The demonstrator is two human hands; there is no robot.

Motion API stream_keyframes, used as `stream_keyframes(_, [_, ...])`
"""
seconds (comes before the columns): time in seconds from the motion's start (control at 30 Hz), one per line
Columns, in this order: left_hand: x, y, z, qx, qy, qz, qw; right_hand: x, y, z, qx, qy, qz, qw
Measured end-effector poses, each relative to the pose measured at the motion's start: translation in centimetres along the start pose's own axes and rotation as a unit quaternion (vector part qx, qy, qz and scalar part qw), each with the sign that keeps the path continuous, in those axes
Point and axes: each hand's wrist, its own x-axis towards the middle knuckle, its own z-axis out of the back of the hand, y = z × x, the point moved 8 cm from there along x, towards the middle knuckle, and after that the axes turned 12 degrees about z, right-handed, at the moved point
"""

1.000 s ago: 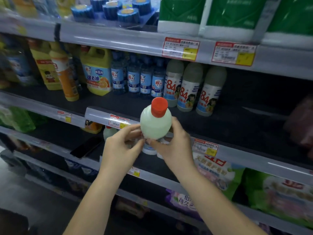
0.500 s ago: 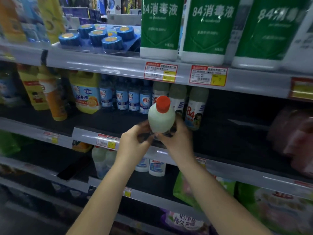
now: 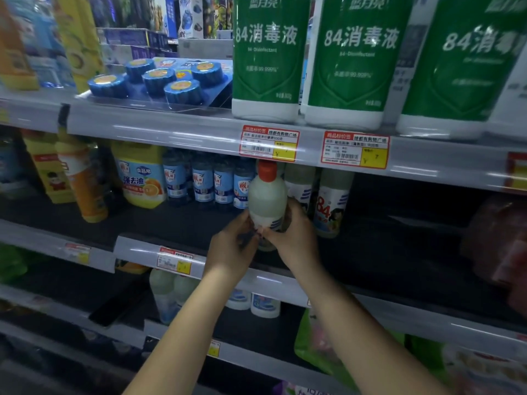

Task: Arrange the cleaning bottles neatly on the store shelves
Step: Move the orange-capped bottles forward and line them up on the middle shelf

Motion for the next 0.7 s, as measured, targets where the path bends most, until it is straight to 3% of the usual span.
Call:
stream_keyframes(0.17, [0.6, -0.3, -0.1, 0.024, -0.029, -0.051, 0.998, 1.4, -1.4, -1.1, 0.009, -0.007, -0.036, 0.999])
stream_keyframes(0.7, [2.2, 2.5, -1.8, 0.036, -0.037, -0.018, 0.999, 3.4, -2.7, -2.4, -0.046, -0.019, 0.009, 0.999])
